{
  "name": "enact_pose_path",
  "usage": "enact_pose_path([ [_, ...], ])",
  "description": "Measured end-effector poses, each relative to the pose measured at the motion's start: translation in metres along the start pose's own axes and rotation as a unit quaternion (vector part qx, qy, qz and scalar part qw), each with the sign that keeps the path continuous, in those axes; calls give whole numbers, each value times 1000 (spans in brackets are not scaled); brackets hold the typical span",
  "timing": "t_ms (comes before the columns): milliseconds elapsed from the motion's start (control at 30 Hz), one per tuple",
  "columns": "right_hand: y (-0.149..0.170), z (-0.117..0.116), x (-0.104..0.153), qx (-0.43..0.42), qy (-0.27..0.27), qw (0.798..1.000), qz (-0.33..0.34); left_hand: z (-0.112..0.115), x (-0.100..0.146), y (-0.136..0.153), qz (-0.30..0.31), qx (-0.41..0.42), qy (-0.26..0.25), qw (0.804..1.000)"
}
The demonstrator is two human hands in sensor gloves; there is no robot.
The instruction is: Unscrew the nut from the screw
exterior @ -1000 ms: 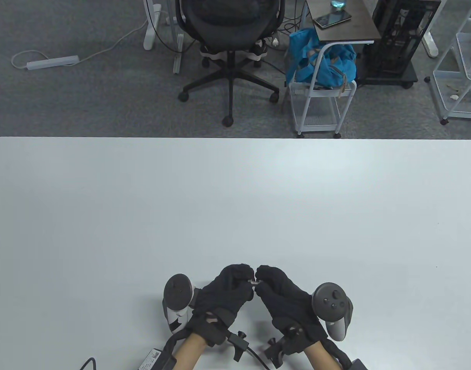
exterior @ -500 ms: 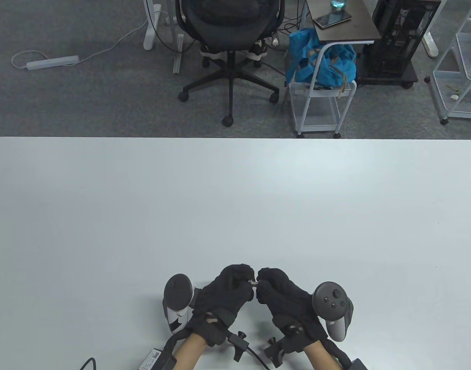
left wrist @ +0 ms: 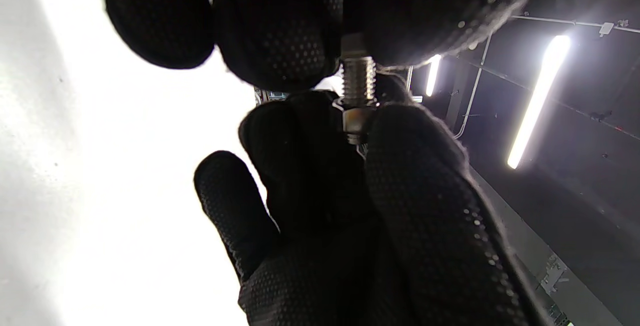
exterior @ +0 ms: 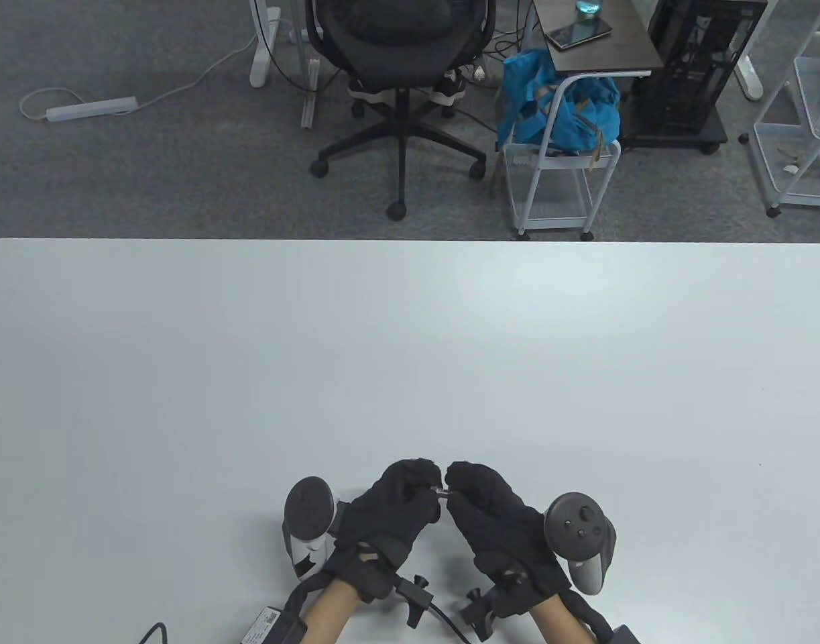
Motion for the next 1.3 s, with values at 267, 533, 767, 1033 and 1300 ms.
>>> enact_pose_path([
  [267,17,-4,0,6,-19,998,-52,0,0,0,2,-2,2,1000],
  [533,5,-3,0,19,-3,1000,-19,0,0,0,0,-5,-1,1000],
  [767,-3,1,0,41,7,999,3,-1,0,1,-3,0,-6,1000],
  [1033,18,-4,0,5,-20,998,-60,0,0,0,-1,-4,1,1000],
  [1300,11,-3,-1,18,-13,999,-43,1,-1,1,-3,-6,2,1000],
])
Point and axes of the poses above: the tracker on the back of each hand, its own y axis roughly to the little-finger side, its own x axis roughly from the fingertips to the wrist, z = x × y, the point moved 5 cm from there along -x, roughly from the wrist to the fingertips, and after that the axes turned 4 degrees about y, right-handed, at the moved point
